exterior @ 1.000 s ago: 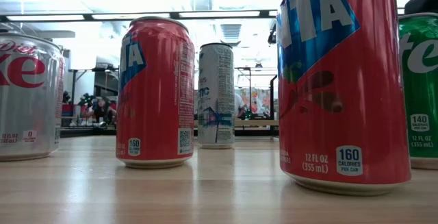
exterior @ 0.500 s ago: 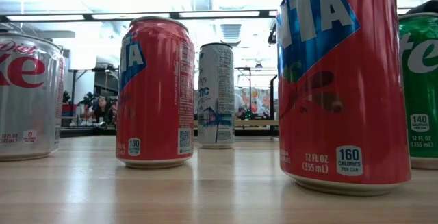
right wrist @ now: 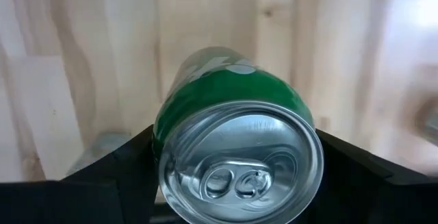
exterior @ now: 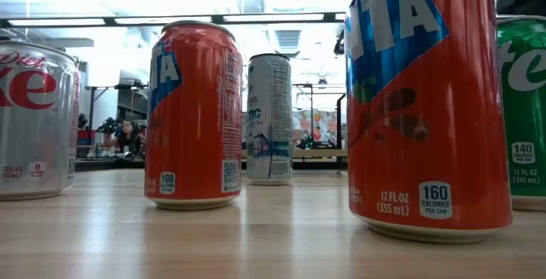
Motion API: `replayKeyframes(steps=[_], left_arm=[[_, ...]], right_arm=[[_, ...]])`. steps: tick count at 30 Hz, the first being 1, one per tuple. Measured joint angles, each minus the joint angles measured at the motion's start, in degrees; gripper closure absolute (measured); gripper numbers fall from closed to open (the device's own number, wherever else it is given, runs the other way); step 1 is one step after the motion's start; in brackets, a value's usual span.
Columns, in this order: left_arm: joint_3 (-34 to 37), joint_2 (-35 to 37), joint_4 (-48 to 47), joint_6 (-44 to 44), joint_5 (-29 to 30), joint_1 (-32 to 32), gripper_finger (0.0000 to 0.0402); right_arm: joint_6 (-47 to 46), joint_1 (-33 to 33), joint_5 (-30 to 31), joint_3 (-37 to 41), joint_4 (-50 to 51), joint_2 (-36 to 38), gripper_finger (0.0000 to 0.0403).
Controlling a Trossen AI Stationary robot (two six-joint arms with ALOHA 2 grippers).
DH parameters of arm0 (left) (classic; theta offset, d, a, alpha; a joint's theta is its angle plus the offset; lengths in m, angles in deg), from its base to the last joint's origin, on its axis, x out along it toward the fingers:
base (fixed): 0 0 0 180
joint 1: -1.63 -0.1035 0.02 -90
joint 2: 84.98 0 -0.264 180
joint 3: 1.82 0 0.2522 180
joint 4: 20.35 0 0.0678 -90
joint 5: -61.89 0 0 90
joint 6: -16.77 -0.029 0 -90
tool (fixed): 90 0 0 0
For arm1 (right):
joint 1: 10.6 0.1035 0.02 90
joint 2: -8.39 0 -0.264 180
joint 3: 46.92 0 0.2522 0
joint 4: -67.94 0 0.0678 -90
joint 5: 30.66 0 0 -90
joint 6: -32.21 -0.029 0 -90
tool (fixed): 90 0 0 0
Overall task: Sort soda cans
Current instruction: Put the right green soda can on the shelf
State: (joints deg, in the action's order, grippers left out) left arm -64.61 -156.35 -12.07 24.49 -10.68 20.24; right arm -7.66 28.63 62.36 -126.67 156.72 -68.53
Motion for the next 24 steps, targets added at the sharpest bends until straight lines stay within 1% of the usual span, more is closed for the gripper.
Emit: replayKeyframes(steps=[5, 10, 14, 18, 21, 24], left_arm=[[0.0, 0.0, 0.0, -0.2, 0.0, -0.1, 0.0401], [0.0, 0.0, 0.0, -1.2, 0.0, -0.1, 0.0401], [0.0, 0.0, 0.0, -1.2, 0.0, -0.1, 0.0401], [0.0, 0.0, 0.1, -1.2, 0.0, -0.1, 0.0401], [0.0, 0.0, 0.1, -1.2, 0.0, -0.1, 0.0401], [0.0, 0.0, 0.1, -1.2, 0.0, -0.1, 0.0402]], right_arm=[[-0.7, 0.0, 3.6, -6.4, 6.4, 0.1, 0.0113], [0.1, -1.0, 10.7, -12.7, 8.9, 0.1, 0.0113], [2.3, -1.5, 16.9, -17.4, 9.2, 0.1, 0.0113], [6.6, -1.5, 23.0, -21.6, 9.1, 0.1, 0.0113], [9.6, -1.6, 28.0, -23.4, 8.3, 0.1, 0.0113], [13.7, -1.6, 32.0, -23.8, 5.2, 0.1, 0.0113]])
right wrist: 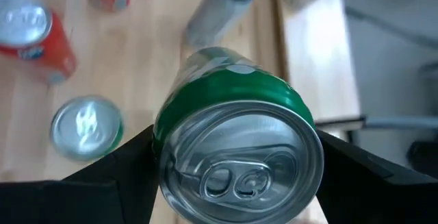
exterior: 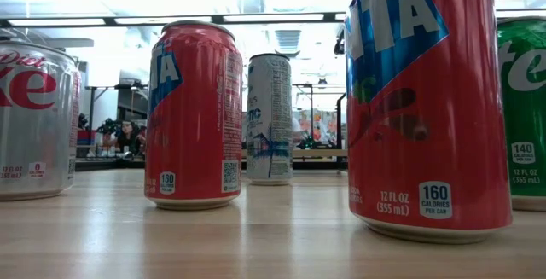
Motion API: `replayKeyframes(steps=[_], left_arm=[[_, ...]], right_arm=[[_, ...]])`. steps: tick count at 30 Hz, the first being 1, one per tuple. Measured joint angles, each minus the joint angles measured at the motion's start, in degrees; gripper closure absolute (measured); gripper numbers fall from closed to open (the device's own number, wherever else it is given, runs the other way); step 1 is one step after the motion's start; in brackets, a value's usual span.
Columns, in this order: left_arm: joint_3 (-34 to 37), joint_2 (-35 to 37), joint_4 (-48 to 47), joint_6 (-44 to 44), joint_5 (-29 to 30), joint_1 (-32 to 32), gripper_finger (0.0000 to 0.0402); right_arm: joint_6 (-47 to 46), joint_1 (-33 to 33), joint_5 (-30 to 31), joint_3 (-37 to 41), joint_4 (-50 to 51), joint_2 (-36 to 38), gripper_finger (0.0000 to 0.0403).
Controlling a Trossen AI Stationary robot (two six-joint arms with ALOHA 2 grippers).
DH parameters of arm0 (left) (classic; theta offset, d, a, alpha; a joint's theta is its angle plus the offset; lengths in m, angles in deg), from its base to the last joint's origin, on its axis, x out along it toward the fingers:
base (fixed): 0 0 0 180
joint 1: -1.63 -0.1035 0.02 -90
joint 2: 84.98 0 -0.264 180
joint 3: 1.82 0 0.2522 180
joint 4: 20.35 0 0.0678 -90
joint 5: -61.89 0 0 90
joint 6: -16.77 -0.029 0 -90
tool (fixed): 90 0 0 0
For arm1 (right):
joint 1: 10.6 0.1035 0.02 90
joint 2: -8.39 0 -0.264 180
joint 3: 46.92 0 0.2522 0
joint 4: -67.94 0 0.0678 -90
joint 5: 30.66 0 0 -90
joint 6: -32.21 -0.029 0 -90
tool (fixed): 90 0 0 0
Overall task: Sort soda cans
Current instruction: Put the right green soda can on the shelf
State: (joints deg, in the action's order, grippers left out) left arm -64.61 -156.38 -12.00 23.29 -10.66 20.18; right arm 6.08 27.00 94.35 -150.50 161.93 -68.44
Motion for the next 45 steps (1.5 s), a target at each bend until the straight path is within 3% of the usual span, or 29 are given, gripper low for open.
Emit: replayKeyframes(steps=[9, 15, 21, 29, 34, 38, 45], left_arm=[[0.0, -0.2, 0.2, 0.0, 0.0, 0.0, 0.0401], [0.0, -2.8, 0.4, 0.0, 0.0, 0.0, 0.0377], [0.0, -5.4, 1.6, 0.0, 0.0, 0.0, 0.0322], [0.0, -6.6, 3.1, -1.5, 0.1, -0.1, 0.0209], [-1.0, -8.1, 3.5, -2.7, 0.1, -0.5, 0.0148], [-2.8, -10.1, 3.5, -4.2, 0.1, -0.6, 0.0126], [-7.4, -14.5, 0.5, -8.2, 0.2, -1.0, 0.0123]], right_arm=[[20.3, -2.9, 2.5, 0.2, -14.6, -1.7, 0.0113], [28.8, -6.4, 2.1, 0.2, -17.8, -3.2, 0.0113], [33.6, -9.7, 1.5, 0.2, -18.2, -4.8, 0.0113], [38.2, -13.8, -6.0, 0.2, -21.7, -5.6, 0.0113], [41.1, -14.8, -6.6, 0.2, -23.3, -5.6, 0.0113], [43.0, -15.0, -6.9, 0.2, -24.3, -5.8, 0.0113], [45.8, -15.0, -7.1, 0.2, -25.6, -5.8, 0.0113]])
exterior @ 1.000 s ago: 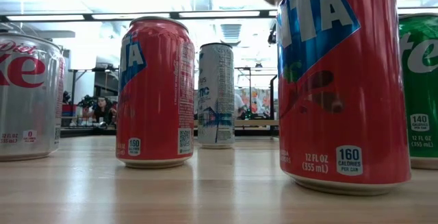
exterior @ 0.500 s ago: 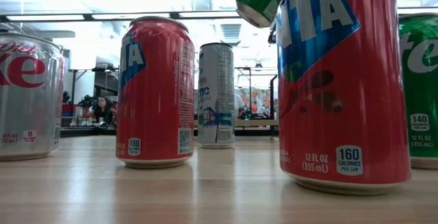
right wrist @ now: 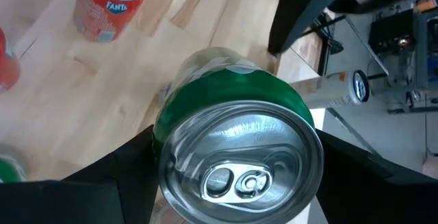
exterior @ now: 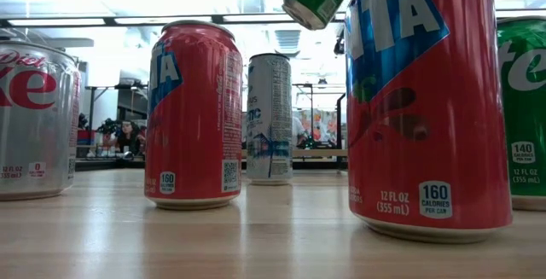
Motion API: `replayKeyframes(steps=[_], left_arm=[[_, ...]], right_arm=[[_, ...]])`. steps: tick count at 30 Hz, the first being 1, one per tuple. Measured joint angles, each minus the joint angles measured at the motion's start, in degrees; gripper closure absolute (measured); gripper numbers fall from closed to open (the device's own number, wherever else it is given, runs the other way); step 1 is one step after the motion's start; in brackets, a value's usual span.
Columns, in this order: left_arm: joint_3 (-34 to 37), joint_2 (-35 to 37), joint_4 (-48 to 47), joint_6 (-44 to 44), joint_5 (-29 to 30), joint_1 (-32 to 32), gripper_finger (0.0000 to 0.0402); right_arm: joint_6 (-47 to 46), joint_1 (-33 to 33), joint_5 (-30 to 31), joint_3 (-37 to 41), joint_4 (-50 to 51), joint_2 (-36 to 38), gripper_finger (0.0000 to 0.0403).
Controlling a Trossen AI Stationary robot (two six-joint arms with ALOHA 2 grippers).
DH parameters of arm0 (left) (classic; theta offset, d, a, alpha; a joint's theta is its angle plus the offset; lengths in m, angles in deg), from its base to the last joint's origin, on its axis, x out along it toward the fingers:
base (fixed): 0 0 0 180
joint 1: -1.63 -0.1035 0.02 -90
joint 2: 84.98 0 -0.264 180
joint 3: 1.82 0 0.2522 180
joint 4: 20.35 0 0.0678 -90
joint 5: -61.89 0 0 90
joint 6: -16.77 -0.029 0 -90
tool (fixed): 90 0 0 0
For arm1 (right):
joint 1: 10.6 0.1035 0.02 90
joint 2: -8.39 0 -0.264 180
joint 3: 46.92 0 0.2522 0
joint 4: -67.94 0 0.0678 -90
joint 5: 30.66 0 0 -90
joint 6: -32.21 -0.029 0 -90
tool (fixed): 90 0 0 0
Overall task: Sort soda cans
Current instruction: Put the right green soda can on the shelf
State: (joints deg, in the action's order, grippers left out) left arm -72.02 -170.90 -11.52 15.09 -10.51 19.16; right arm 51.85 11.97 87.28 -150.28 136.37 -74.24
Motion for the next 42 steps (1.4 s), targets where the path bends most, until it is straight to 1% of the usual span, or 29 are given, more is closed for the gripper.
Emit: replayKeyframes(steps=[2, 5, 11, 18, 24, 42], left_arm=[[-1.2, -0.7, -2.2, -0.3, 0.6, -0.2, 0.0123], [-2.2, -1.2, -3.8, -0.4, 3.0, -0.3, 0.0123], [-2.8, -1.5, -3.9, -0.7, 3.5, -0.8, 0.0118], [-2.8, -1.8, -3.7, 2.0, 5.0, -1.1, 0.0098], [-2.8, -3.1, -2.2, 2.2, 5.0, -1.1, 0.0088], [-2.8, -6.9, 2.0, 0.7, 4.7, -1.2, 0.0087]], right_arm=[[0.6, 0.0, 0.0, 0.0, -0.2, 0.0, 0.0113], [0.7, 0.0, 0.1, 0.0, -0.1, 0.0, 0.0113], [1.5, 0.0, 0.1, 0.0, -0.3, 0.0, 0.0113], [1.7, 0.0, 0.1, 0.0, -0.6, 0.0, 0.0113], [2.7, 0.0, 0.1, 0.0, -1.0, 0.0, 0.0113], [3.0, 0.1, -0.5, 0.0, -0.9, 0.0, 0.0113]])
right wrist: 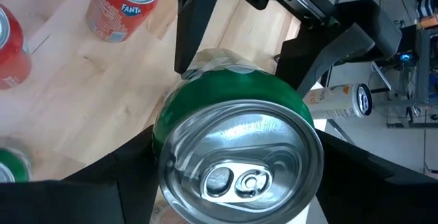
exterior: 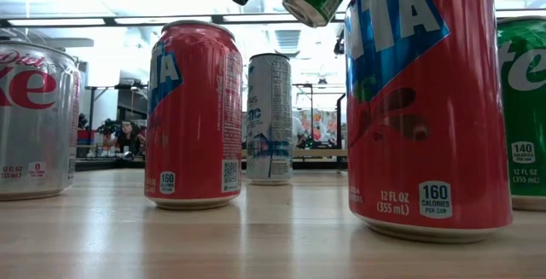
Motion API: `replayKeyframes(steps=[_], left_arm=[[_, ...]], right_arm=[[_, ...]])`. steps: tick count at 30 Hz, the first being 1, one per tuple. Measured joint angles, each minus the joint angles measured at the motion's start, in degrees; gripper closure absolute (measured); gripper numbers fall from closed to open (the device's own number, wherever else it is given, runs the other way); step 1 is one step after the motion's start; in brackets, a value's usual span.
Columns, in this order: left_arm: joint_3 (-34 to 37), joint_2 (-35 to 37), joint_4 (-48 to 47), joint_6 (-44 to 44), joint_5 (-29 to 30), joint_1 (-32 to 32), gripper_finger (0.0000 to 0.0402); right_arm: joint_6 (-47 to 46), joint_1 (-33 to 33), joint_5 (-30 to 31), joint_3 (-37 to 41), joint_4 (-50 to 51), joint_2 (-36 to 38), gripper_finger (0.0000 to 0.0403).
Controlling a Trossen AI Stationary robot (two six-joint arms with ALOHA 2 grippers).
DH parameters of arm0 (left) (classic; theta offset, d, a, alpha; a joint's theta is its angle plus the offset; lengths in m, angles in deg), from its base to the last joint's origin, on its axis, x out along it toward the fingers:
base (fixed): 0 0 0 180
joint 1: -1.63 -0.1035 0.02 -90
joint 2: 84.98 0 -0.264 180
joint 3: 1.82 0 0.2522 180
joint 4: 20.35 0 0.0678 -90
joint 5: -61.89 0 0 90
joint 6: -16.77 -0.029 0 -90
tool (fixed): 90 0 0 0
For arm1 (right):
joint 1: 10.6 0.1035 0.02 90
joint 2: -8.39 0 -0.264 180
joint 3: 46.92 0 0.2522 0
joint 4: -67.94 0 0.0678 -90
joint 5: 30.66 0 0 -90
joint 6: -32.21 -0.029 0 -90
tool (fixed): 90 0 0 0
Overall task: Sort soda cans
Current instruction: Put the right green soda can on the shelf
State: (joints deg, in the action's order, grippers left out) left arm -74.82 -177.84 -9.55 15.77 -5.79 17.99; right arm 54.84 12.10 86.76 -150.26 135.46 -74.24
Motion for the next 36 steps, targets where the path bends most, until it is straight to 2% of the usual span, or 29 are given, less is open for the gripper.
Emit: replayKeyframes(steps=[18, 28, 36], left_arm=[[0.0, 0.0, 0.3, 2.2, -2.0, 0.0, 0.0086], [0.0, 0.1, 0.9, 3.6, -2.1, -0.1, 0.0052], [0.0, -0.2, 1.0, 3.5, -2.1, 0.0, 0.0055]], right_arm=[[-1.6, -0.1, -0.9, 0.0, -0.7, 0.0, 0.0113], [-2.0, -0.1, -0.1, 0.0, -3.2, 0.0, 0.0113], [0.8, -0.1, -0.4, 0.0, -4.8, 0.0, 0.0113]])
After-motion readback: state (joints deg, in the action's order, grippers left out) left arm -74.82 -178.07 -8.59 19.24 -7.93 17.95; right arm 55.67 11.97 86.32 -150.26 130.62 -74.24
